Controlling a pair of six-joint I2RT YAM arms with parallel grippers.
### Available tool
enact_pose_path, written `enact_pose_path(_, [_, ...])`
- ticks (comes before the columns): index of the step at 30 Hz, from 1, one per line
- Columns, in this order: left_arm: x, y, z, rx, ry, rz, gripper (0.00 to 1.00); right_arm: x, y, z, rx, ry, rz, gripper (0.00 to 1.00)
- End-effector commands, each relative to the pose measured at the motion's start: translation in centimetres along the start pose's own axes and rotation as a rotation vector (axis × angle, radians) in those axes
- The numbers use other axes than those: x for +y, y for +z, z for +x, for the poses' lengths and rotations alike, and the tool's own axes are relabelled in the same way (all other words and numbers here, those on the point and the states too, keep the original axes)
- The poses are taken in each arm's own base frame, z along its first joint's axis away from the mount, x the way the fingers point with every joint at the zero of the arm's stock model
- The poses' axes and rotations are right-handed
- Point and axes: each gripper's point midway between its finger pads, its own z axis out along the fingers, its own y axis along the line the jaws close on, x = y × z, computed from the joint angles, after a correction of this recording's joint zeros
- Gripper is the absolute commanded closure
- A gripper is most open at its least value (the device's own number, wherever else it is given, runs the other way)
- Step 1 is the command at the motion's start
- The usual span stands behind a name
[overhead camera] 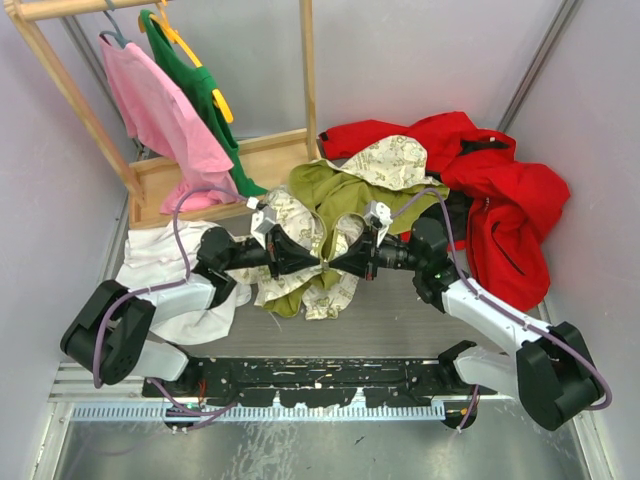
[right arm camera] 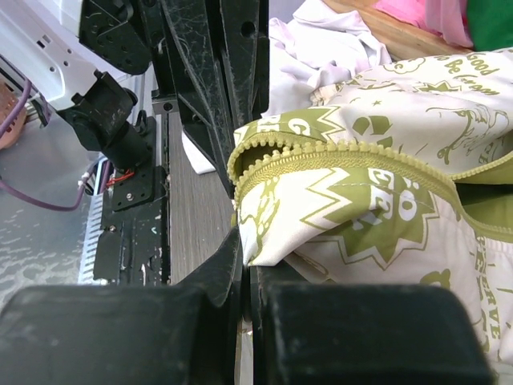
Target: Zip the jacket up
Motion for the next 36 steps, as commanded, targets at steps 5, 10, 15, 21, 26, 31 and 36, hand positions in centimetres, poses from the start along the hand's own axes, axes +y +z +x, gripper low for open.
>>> enact_pose_path(5, [-0.4, 0.2, -0.7, 0.009, -0.163, -0.037, 0.84, 1.3, -0.2, -4.0, -0.106, -0.105, -0.051, 0.99])
enact_pose_path(10, [-0.7, 0.2, -2.1, -0.031, -0.209, -0.064, 0.77, 1.6, -0.2, -3.9, -0.101, -0.097, -0.065, 0.99])
enact_pose_path(15, [-0.9, 0.2, -2.8, -0.059, -0.248, -0.072, 0.73, 2.1, -0.1, -3.3, -0.085, -0.082, -0.091, 0.99])
enact_pose_path(21, [-1.0, 0.5, -3.0, -0.070, -0.283, -0.048, 0.71, 2.1, 0.1, -3.0, -0.079, -0.074, -0.094, 0.99])
enact_pose_path(26, [-1.5, 1.0, -2.8, -0.063, -0.301, -0.017, 0.73, 2.0, 0.2, -3.0, -0.081, -0.073, -0.091, 0.99])
enact_pose_path(31, [-1.4, 1.2, -2.3, -0.054, -0.319, -0.019, 0.78, 1.9, 0.2, -3.2, -0.087, -0.070, -0.089, 0.99])
enact_pose_path(36, [-1.4, 1.1, -1.6, -0.041, -0.342, -0.020, 0.93, 1.8, 0.3, -3.5, -0.103, -0.067, -0.078, 0.99])
